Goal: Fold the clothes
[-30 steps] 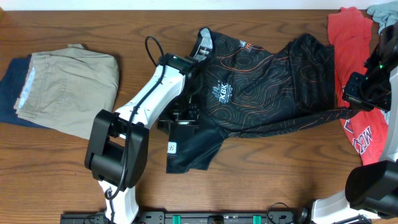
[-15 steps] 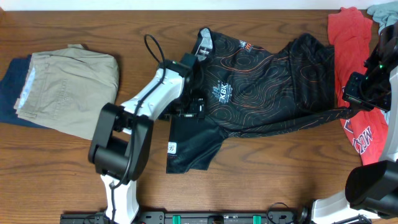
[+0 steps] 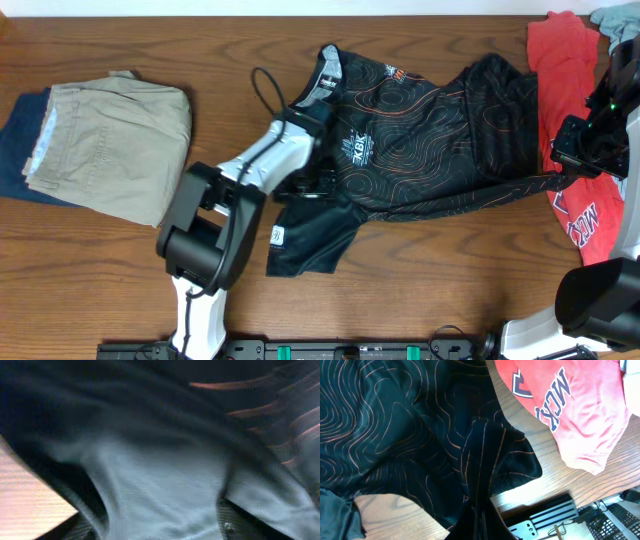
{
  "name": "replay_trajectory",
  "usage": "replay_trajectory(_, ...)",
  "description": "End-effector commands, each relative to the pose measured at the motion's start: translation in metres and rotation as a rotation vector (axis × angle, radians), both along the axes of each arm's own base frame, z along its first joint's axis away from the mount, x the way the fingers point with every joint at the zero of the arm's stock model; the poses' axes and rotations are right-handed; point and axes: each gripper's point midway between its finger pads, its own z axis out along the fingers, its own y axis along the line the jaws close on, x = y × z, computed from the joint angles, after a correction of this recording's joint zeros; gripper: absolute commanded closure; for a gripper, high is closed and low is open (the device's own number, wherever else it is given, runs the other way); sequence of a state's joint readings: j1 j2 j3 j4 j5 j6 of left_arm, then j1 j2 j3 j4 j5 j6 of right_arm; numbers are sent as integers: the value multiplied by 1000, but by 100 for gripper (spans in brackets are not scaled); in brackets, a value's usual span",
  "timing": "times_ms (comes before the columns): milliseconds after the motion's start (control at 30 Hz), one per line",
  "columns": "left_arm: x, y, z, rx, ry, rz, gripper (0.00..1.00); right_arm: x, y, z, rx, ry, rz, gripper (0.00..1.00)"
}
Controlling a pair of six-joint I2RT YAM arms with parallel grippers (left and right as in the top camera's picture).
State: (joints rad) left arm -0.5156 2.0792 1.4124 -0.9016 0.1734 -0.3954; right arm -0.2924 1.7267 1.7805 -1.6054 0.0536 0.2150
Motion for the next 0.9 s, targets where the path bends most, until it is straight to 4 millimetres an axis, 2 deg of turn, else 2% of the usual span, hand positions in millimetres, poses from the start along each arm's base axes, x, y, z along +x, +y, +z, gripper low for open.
replay_trajectory(0, -18, -22, -23, -51, 67, -47, 55, -2, -2, 4, -14, -9, 13, 99)
replay_trajectory(67, -16, -24, -23, -58, 54, -50, 86, -2, -2, 4, -13, -9, 13, 98)
replay_trajectory(100, -13, -23, -22, -58, 47, -44, 94, -2, -2, 4, -14, -9, 13, 99)
replay_trajectory(200, 2, -13, -13, -50, 16, -26, 94, 0, -2, 4, -15, -16, 12, 99)
replay_trajectory(333, 30, 10, 22, -48, -70, 5, 94, 4, -3, 4, -15, -32, 12, 99)
replay_trajectory(467, 58, 35, 84, -114, -227, 85, 94, 15, 4, 4, 23, -81, 35, 99)
replay_trajectory(567, 65, 52, 130, -153, -340, 131, 94, 27, 14, 7, 84, -145, 72, 99)
replay_trajectory(733, 61, 76, 208, -215, -542, 181, 94, 43, 36, 29, 184, -300, 141, 99)
replay_trajectory(867, 45, 94, 268, -261, -706, 210, 94, 45, 49, 66, 199, -458, 212, 99)
